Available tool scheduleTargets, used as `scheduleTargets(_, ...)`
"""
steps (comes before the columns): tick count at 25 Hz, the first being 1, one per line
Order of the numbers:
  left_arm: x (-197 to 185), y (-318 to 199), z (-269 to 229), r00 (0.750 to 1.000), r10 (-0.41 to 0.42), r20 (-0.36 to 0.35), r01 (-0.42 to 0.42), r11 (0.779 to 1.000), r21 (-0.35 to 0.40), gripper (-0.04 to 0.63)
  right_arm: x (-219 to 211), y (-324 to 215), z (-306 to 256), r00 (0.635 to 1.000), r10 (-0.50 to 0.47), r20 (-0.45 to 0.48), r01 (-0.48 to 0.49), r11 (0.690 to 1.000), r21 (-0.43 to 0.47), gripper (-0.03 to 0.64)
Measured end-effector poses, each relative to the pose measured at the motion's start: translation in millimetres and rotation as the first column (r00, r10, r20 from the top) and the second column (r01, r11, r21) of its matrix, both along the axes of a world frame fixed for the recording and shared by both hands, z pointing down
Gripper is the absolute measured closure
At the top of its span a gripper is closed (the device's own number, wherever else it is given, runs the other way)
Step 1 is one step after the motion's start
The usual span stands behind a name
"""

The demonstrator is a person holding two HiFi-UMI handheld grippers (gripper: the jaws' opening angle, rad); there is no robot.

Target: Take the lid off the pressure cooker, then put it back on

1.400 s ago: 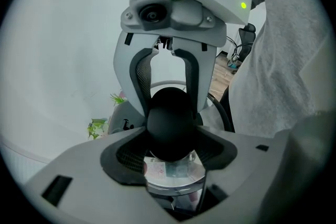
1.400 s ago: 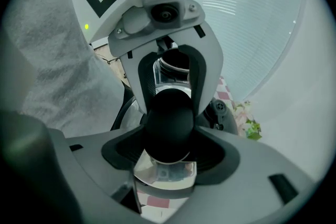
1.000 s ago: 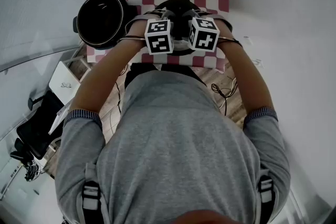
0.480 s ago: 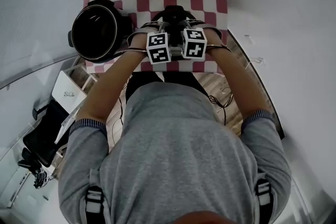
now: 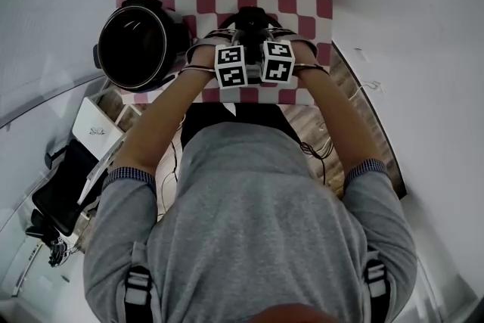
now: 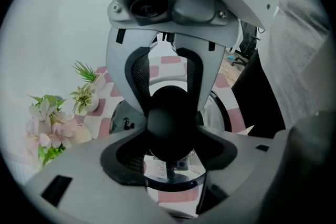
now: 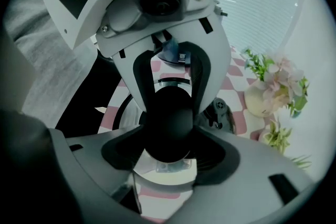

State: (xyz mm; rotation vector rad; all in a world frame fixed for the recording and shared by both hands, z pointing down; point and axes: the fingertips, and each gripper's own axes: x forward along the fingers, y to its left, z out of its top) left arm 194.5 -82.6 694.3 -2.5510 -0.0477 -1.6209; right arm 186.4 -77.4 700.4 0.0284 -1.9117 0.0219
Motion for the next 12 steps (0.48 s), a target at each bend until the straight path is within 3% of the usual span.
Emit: scheduleTargets(12, 0.8, 1.3, 7.8, 1.0, -0.002, -0.02, 0.002, 1.0, -0.005, 0.296, 0.9, 1.7, 9.0, 1.0, -0.005, -0.017, 0.004, 1.0, -0.014, 0.321)
